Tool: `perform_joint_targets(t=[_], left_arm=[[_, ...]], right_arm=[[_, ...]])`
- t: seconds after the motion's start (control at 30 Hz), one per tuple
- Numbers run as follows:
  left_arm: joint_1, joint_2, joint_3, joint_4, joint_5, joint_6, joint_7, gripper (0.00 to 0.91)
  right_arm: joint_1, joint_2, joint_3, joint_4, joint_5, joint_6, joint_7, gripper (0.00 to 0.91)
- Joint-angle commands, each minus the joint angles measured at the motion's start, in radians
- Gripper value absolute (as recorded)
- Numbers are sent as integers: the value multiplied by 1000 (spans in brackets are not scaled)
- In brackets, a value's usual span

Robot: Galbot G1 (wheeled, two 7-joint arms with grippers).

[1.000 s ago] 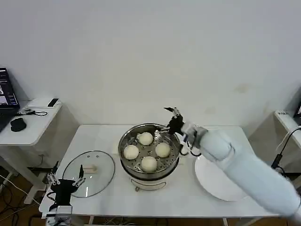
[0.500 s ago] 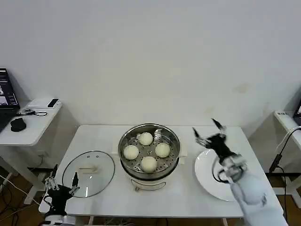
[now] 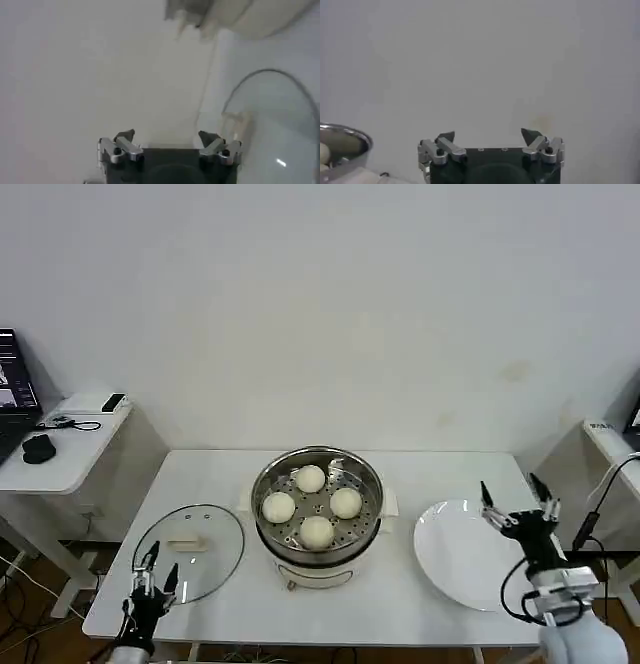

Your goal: Take steamed baozi put them in steamer then cover it.

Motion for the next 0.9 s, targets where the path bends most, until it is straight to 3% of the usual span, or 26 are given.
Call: perform_joint_targets(t=[0.03, 0.9], left_arm=[[-148, 36, 67, 180, 133, -16, -10, 907], [-366, 89, 121, 369, 96, 3, 7, 907]], right_arm=[[-94, 33, 107, 40, 20, 12, 6, 907], [-139, 77, 101, 52, -27, 27, -5, 907]])
